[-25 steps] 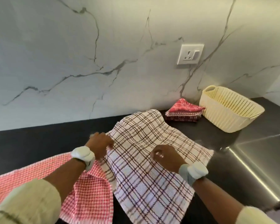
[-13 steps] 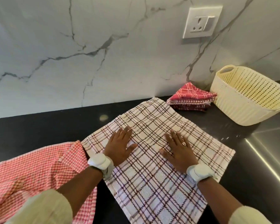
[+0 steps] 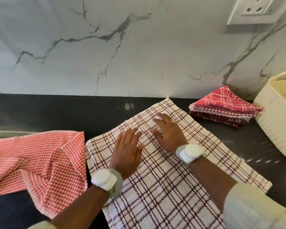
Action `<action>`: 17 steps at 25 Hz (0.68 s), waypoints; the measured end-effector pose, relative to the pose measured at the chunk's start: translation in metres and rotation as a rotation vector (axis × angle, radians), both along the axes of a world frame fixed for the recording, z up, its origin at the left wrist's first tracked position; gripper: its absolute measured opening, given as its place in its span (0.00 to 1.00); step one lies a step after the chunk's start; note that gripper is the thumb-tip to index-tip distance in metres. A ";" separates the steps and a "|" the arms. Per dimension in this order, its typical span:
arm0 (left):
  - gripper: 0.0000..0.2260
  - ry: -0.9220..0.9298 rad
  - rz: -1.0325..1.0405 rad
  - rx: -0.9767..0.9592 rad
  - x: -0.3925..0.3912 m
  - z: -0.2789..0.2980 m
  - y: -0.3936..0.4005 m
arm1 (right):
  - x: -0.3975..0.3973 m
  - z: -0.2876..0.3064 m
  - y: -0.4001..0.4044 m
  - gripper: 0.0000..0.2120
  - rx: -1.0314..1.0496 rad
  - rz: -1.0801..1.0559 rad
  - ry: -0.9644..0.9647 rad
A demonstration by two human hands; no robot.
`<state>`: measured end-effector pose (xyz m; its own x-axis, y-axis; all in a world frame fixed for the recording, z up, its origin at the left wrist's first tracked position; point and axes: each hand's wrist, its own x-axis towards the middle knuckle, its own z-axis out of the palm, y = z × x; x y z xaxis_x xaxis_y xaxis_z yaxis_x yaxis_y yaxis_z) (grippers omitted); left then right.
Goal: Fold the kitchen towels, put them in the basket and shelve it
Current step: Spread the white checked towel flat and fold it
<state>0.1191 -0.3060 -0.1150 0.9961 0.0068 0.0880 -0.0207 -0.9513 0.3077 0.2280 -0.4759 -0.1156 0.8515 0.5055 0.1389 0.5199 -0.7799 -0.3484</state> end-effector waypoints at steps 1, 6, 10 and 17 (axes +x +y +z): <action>0.24 0.011 0.015 -0.031 0.019 0.000 -0.005 | 0.009 -0.002 0.006 0.23 -0.020 0.053 0.064; 0.28 0.162 0.108 0.119 0.053 -0.036 -0.005 | 0.036 -0.036 -0.009 0.32 -0.240 0.184 0.061; 0.28 0.130 0.084 0.124 0.057 -0.035 -0.004 | 0.084 -0.028 -0.032 0.35 -0.318 -0.079 0.113; 0.28 0.174 0.063 0.131 0.058 -0.026 -0.007 | 0.050 -0.035 0.018 0.31 -0.221 0.148 0.032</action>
